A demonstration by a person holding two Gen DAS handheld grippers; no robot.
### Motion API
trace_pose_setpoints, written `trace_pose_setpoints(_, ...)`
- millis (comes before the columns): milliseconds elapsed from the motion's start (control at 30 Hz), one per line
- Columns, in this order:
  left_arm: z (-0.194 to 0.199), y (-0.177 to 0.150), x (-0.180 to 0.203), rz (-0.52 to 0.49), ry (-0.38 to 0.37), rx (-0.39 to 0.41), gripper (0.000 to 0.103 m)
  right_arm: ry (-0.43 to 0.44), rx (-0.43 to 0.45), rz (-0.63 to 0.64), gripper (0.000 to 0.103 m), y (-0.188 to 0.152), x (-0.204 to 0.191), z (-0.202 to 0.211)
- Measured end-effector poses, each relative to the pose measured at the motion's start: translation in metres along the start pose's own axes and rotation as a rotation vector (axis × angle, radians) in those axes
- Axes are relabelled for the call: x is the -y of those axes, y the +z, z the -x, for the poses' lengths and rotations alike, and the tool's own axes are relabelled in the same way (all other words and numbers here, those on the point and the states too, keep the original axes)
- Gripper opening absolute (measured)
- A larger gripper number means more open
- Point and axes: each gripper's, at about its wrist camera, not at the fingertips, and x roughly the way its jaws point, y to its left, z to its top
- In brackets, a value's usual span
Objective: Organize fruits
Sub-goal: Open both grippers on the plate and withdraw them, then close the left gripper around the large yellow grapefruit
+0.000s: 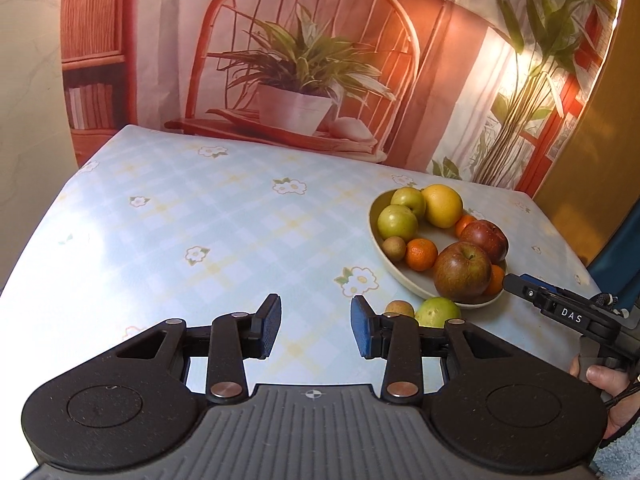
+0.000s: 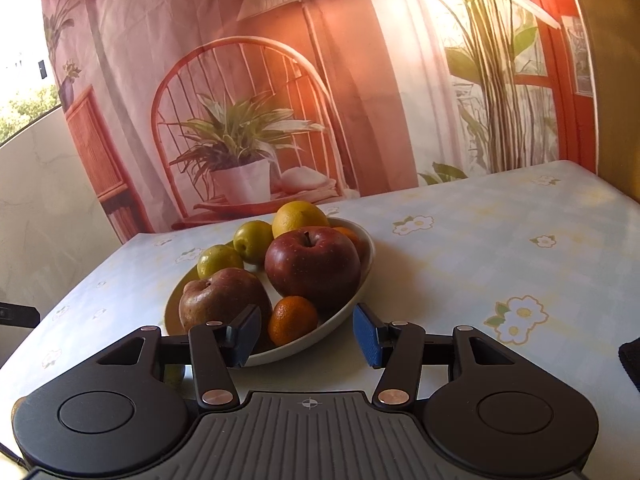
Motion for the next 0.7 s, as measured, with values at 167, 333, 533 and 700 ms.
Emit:
trace_pose_setpoints(167, 0.008, -0.014, -0.011, 0.031, 0.027, -0.016, 0.04, 0.025, -0.002, 0.018, 0.049, -0.003, -0.021, 0.015)
trace_pose_setpoints(333, 0.011, -0.023, -0.014, 0.037, 0.032, -0.03, 0.04, 0.04, -0.02, 0.038, 0.049, -0.007, -0.041, 0.025)
trace_pose_setpoints(533, 0.017, -0.033, -0.018, 0.043, 0.041, -0.032, 0.041, 0.066, -0.044, 0.082, 0.049, -0.012, -0.065, 0.036)
trace_pose_setpoints(700, 0.021, -0.039, -0.019, 0.042, 0.039, -0.027, 0.041, 0.102, -0.075, 0.143, 0.05, -0.015, -0.089, 0.04)
